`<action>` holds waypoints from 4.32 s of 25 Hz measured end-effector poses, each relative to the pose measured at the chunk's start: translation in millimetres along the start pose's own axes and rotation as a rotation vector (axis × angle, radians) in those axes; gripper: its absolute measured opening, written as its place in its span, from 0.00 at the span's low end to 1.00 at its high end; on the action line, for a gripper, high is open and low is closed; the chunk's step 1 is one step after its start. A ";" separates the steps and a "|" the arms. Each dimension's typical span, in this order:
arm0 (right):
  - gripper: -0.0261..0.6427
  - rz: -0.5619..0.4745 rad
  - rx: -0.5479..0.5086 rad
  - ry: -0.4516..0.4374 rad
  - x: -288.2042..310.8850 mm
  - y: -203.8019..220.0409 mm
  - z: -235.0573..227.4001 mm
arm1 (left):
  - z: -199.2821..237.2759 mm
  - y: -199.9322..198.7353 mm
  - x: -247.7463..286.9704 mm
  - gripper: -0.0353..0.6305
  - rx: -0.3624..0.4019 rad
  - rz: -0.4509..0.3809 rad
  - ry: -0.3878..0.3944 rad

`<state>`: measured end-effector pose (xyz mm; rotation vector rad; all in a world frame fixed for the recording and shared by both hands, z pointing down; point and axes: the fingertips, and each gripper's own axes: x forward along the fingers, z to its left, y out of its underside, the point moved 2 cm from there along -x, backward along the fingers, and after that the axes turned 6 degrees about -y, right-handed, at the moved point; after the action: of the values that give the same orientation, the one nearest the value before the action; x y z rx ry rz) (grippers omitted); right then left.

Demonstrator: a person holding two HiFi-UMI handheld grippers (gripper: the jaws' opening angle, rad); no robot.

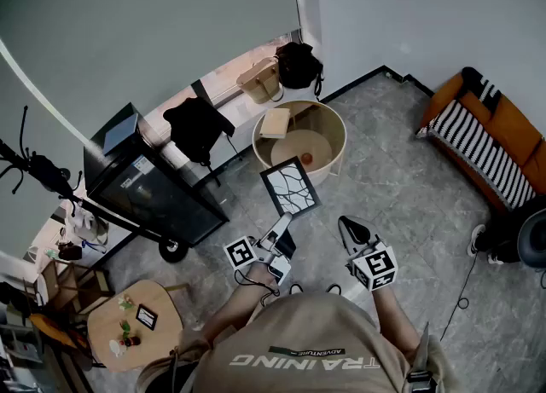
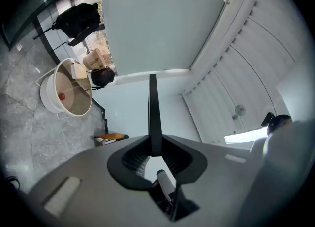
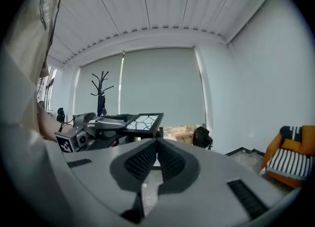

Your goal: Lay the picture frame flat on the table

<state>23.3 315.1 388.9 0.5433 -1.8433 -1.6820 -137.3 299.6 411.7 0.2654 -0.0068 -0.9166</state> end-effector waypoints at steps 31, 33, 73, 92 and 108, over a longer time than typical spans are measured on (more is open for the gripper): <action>0.05 0.130 0.028 0.064 40.0 39.6 21.7 | 59.5 -51.8 -19.2 0.17 -0.055 0.061 -0.039; 0.05 0.144 0.032 0.066 44.8 41.5 17.8 | 63.6 -51.3 -14.4 0.17 -0.071 0.068 -0.038; 0.05 0.171 0.089 -0.061 179.3 65.8 -281.0 | 159.4 -116.2 256.2 0.17 -0.103 0.054 -0.207; 0.05 0.248 0.118 0.143 316.4 60.4 -374.7 | 245.8 -207.1 377.4 0.17 -0.203 0.320 -0.206; 0.05 0.366 0.329 0.129 325.3 189.3 -422.5 | 382.6 -183.8 407.2 0.17 -0.284 0.328 -0.352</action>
<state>73.1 -190.2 638.6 0.4018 -1.9926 -1.0911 -77.8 -211.8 696.1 -0.1612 -0.2367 -0.6179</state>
